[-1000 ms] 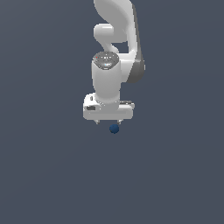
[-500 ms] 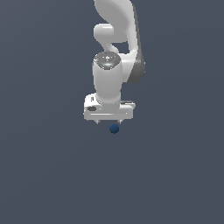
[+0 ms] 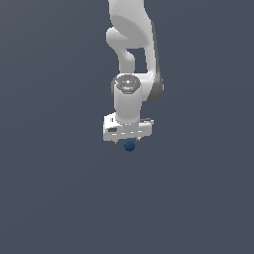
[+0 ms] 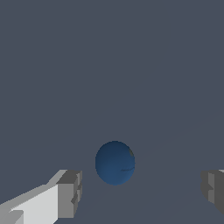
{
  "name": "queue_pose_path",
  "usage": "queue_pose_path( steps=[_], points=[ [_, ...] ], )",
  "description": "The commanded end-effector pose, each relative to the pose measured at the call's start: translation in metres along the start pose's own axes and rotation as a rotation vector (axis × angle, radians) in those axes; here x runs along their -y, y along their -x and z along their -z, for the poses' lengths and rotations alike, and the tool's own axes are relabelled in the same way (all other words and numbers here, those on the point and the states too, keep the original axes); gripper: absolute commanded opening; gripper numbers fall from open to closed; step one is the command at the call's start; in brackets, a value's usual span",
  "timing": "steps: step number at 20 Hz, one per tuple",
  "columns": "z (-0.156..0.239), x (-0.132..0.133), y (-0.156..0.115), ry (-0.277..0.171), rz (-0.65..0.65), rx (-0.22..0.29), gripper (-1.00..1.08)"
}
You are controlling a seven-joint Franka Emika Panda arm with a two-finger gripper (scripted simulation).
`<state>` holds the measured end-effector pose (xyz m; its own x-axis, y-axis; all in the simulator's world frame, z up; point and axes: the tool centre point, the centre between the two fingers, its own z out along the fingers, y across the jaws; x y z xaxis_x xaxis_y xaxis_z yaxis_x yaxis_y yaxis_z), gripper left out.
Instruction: Pick up the object and move it to a goal position.
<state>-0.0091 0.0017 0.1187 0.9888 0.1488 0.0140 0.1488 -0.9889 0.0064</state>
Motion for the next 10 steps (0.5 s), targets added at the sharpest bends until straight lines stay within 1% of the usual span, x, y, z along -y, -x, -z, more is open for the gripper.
queue_pose_path(
  steps=[1,5,10],
  points=[
    [-0.015,0.006,0.008,-0.002,0.034,0.005,1.0],
    [-0.031,0.012,0.018,-0.005,0.07,0.011,1.0],
    [-0.037,0.015,0.022,-0.007,0.086,0.014,1.0]
  ],
)
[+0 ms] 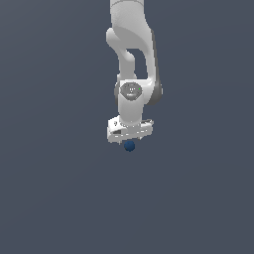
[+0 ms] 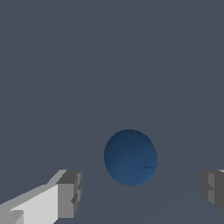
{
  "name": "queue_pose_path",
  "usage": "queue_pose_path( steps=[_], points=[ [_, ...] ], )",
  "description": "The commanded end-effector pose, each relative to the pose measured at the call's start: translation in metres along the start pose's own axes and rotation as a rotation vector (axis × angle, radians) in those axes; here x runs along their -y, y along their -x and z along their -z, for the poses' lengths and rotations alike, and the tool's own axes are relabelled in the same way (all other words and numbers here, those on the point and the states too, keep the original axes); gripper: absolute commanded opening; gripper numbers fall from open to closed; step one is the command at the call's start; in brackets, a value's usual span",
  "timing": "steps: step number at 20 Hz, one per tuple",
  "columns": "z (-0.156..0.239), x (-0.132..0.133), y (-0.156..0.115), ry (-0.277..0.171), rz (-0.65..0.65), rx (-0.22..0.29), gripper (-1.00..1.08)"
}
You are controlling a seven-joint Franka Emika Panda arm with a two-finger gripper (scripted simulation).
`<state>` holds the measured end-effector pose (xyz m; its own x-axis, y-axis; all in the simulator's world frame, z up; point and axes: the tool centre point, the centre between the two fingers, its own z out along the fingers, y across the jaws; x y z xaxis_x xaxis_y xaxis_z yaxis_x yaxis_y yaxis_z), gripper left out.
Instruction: Pick up the object and move it to a goal position.
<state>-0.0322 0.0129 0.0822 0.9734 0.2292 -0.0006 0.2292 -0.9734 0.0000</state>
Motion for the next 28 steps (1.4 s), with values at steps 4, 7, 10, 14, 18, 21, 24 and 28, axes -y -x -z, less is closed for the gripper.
queue_pose_path(
  steps=[4,7,10,14,18,21,24,28],
  points=[
    [-0.003,0.0,0.0,0.0,0.0,0.0,1.0],
    [-0.012,0.0,0.001,0.0,0.001,0.0,1.0],
    [-0.027,0.001,0.001,0.0,0.002,0.0,1.0],
    [-0.044,0.001,0.002,0.0,0.004,-0.001,1.0],
    [-0.051,0.0,0.001,0.0,0.004,-0.001,1.0],
    [-0.051,0.0,0.001,0.0,0.004,-0.001,-1.0],
    [-0.051,0.0,0.001,0.0,0.004,-0.001,-1.0],
    [-0.051,0.0,0.001,0.0,0.004,-0.001,-1.0]
  ],
)
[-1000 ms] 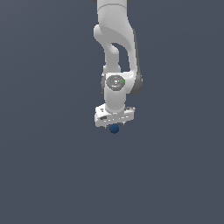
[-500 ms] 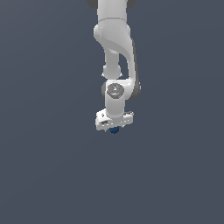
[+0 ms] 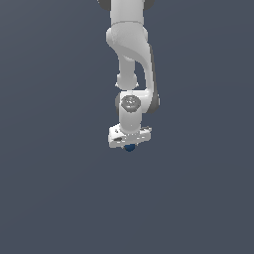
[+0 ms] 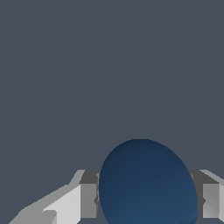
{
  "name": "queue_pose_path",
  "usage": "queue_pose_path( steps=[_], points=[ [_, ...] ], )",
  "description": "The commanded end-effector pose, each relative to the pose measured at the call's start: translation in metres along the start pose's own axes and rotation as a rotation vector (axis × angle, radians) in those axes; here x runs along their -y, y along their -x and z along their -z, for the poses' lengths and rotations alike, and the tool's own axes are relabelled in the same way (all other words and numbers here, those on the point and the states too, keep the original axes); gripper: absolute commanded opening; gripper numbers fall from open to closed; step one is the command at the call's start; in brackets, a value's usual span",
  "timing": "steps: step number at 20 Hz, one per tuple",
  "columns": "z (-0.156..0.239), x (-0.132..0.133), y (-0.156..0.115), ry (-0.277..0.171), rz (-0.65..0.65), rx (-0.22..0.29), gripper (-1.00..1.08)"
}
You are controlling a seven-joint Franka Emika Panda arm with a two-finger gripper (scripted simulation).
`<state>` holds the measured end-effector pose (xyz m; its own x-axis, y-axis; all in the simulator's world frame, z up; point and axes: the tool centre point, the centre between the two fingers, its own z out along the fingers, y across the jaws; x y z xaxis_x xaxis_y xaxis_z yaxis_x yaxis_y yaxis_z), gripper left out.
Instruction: Pick up the object and move it to a goal position.
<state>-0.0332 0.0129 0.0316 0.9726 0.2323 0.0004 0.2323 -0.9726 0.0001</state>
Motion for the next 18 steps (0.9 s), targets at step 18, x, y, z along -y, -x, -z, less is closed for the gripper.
queue_pose_path(
  steps=[18],
  points=[
    [0.042,-0.082,0.039,0.0,0.0,0.0,-1.0]
  ],
)
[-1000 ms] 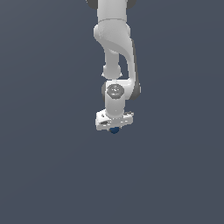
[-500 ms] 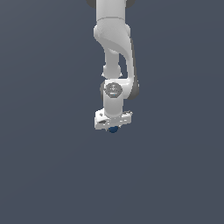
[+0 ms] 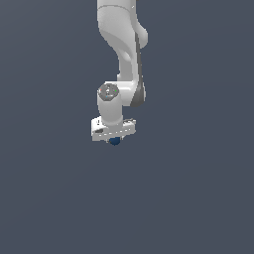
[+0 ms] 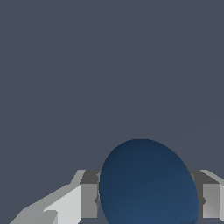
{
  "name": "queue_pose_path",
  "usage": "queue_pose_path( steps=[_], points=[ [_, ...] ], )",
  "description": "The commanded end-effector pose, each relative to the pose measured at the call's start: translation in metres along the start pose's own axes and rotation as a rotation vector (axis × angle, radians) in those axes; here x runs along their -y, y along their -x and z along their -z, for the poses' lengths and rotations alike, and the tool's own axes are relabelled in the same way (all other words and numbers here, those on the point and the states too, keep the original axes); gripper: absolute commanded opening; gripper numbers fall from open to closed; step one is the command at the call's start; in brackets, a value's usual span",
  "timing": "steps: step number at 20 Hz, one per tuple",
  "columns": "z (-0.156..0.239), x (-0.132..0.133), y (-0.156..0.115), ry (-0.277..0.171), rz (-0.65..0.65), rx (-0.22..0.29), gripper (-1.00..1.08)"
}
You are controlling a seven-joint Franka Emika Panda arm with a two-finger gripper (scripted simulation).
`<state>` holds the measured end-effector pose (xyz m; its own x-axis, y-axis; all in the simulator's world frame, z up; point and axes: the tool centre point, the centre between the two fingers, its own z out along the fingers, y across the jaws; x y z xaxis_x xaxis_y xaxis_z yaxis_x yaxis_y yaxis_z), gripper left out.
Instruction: Pick up the object and move it to a goal position.
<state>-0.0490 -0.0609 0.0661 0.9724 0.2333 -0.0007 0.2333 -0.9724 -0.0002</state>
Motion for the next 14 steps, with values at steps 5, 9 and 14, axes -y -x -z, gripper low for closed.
queue_pose_path(
  steps=[5,9,14],
  points=[
    [0.025,-0.048,0.021,0.0,0.0,-0.001,-1.0],
    [0.033,-0.065,0.028,0.0,0.0,-0.001,-1.0],
    [0.037,-0.073,0.03,0.0,0.0,-0.001,-1.0]
  ],
)
